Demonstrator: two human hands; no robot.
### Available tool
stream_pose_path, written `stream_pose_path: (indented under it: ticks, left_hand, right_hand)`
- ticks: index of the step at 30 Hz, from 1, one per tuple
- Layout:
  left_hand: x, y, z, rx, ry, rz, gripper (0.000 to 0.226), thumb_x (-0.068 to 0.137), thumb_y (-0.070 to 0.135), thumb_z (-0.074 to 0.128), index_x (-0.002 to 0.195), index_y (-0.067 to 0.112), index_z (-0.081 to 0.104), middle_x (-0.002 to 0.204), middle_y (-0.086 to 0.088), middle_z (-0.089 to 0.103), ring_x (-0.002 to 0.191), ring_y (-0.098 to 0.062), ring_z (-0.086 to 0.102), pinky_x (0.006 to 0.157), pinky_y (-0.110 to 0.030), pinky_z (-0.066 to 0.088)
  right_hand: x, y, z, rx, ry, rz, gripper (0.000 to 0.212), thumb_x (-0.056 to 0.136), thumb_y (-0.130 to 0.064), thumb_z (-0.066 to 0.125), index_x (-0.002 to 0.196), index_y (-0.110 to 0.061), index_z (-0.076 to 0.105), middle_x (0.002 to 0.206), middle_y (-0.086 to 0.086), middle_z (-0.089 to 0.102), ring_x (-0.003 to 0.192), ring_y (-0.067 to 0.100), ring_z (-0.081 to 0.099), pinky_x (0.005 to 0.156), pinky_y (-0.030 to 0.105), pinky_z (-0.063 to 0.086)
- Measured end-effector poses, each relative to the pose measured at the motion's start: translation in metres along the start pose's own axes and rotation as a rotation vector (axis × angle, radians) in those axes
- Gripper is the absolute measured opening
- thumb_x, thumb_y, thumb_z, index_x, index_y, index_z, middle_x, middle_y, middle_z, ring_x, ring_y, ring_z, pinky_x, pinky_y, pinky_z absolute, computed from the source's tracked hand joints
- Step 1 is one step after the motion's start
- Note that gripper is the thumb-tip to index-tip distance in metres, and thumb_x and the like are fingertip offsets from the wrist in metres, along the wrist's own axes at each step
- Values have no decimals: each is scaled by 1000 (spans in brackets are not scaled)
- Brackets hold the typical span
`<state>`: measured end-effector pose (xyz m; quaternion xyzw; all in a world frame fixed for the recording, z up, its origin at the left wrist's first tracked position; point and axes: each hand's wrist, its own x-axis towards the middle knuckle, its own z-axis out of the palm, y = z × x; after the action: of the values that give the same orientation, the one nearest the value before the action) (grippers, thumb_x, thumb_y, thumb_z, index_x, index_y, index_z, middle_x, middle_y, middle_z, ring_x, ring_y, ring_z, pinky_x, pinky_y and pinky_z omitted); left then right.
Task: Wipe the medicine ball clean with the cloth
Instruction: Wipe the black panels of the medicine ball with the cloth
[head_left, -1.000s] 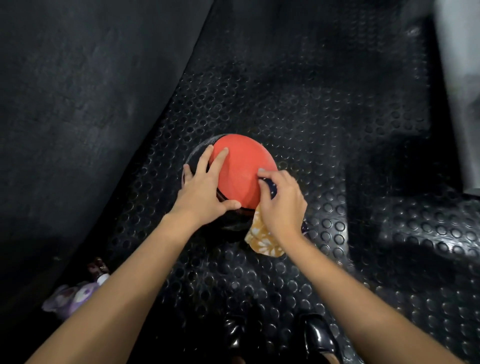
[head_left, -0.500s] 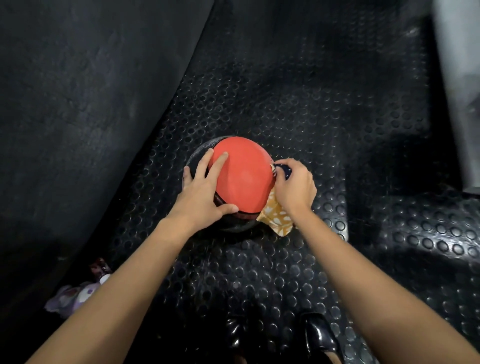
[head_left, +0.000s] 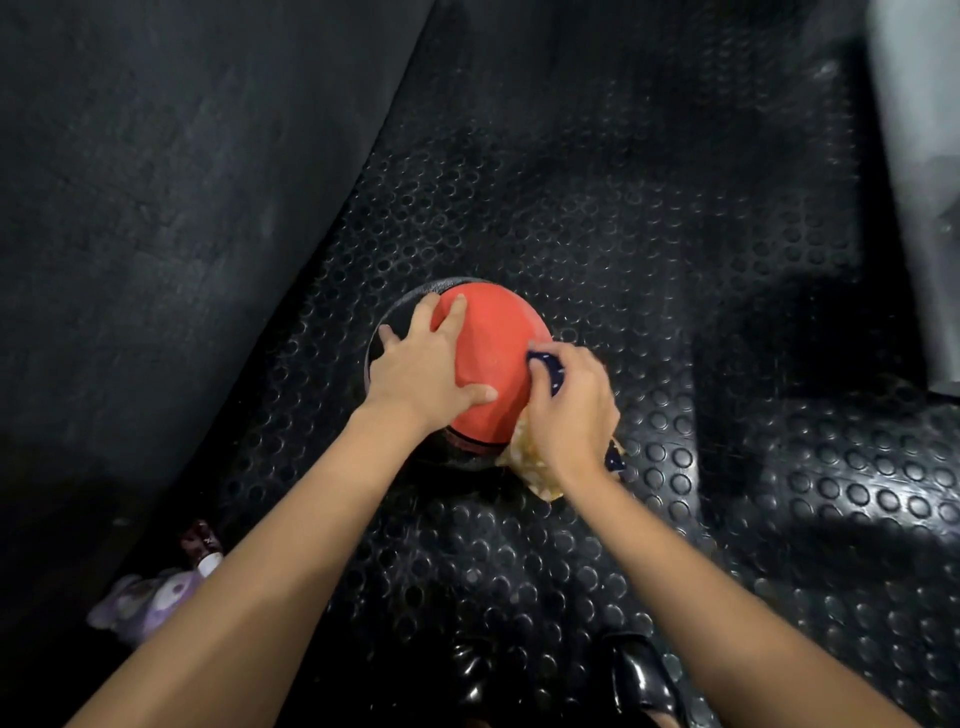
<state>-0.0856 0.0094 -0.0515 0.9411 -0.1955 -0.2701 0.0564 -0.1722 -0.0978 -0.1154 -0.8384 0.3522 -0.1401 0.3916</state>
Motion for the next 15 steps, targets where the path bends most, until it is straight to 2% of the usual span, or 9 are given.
stream_pose_path:
  ticks: [2, 3, 7, 12, 13, 15]
  left_hand:
    - [-3, -1, 2, -3, 0, -2, 102, 81, 54, 65, 151, 33, -5, 159, 9, -9, 142, -48, 3, 108, -56, 29]
    - [-5, -2, 3, -6, 1, -1, 102, 81, 54, 65, 151, 34, -5, 159, 10, -9, 142, -47, 3, 108, -57, 28]
    - [-10, 1, 9, -4, 20, -1, 102, 81, 53, 66, 151, 33, -5, 159, 10, -9, 142, -47, 3, 106, -56, 31]
    - [-12, 4, 7, 1, 10, 12, 102, 81, 51, 67, 151, 34, -5, 158, 13, -9, 143, -45, 0, 107, -54, 31]
    - [-14, 3, 7, 9, 9, 20, 102, 81, 51, 67, 151, 35, -5, 158, 13, -9, 144, -45, 0, 107, -55, 32]
    - [-18, 3, 10, 25, 17, 31, 103, 80, 51, 68, 151, 35, -4, 158, 13, -8, 144, -44, 0, 105, -55, 34]
  right_hand:
    - [-9, -6, 1, -22, -14, -116, 19, 93, -24, 53, 107, -28, 64, 105, -14, 60, 99, 7, 50, 70, 25, 34]
    - [-4, -5, 1, -32, -10, -111, 18, 93, -25, 52, 107, -28, 64, 104, -13, 60, 99, 7, 50, 70, 24, 32]
    - [30, 6, -1, -43, -2, 141, 21, 94, -24, 51, 109, -25, 66, 107, -6, 63, 102, 16, 57, 74, 26, 36]
    - [-3, -1, -6, -29, -31, -101, 17, 93, -24, 54, 105, -28, 66, 103, -11, 61, 97, 8, 51, 72, 26, 36]
    - [2, 4, -6, -29, -21, -74, 17, 92, -24, 55, 104, -28, 66, 102, -11, 61, 97, 8, 52, 73, 27, 37]
    - [25, 15, -5, -34, -10, 121, 18, 93, -25, 54, 106, -28, 66, 105, -7, 64, 100, 13, 57, 76, 28, 39]
